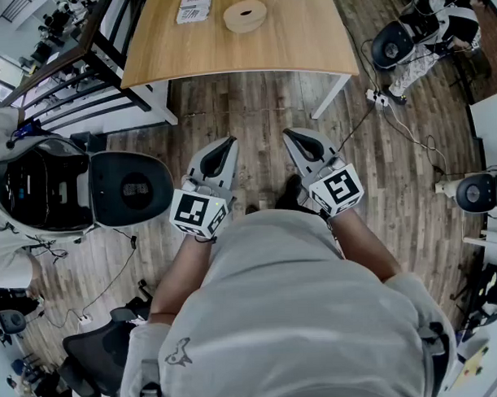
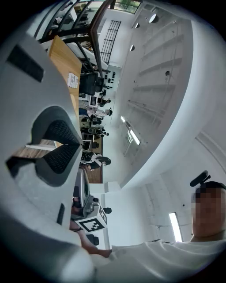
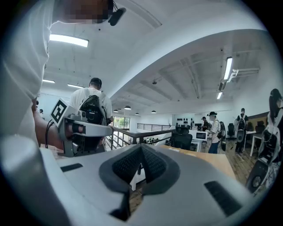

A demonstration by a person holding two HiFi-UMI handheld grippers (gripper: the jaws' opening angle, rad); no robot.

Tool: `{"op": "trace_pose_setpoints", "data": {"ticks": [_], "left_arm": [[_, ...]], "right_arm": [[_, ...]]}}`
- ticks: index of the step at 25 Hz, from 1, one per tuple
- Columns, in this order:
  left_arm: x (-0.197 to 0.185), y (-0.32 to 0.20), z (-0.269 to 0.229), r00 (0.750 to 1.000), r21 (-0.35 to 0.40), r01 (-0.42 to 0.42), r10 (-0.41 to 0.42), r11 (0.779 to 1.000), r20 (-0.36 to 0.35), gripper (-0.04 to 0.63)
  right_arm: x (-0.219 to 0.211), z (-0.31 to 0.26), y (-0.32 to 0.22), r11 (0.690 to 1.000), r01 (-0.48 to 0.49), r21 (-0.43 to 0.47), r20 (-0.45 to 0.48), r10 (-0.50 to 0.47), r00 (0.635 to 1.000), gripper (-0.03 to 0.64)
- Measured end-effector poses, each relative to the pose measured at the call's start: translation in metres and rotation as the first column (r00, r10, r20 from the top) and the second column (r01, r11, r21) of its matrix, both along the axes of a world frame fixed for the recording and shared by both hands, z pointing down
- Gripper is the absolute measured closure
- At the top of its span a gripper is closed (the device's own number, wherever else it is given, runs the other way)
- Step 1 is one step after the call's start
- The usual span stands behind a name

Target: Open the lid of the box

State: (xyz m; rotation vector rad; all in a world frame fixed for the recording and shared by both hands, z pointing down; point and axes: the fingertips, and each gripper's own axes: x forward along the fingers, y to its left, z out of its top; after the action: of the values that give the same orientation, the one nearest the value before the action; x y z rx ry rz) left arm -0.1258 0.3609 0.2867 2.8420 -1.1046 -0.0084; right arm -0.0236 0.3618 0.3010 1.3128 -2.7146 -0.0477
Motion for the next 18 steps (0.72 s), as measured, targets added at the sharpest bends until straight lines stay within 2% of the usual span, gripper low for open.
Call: {"op": "trace_pose_setpoints", "data": {"ticks": [18], "left_arm": [[0.032, -0.026, 0.005, 1.000, -0.004, -0.010, 0.010, 1.000, -0.003, 0.588]], "right_arm": [[0.032, 0.005, -0.032, 1.000, 0.000, -0.014, -0.005, 0.000, 1.000, 0.612]]}}
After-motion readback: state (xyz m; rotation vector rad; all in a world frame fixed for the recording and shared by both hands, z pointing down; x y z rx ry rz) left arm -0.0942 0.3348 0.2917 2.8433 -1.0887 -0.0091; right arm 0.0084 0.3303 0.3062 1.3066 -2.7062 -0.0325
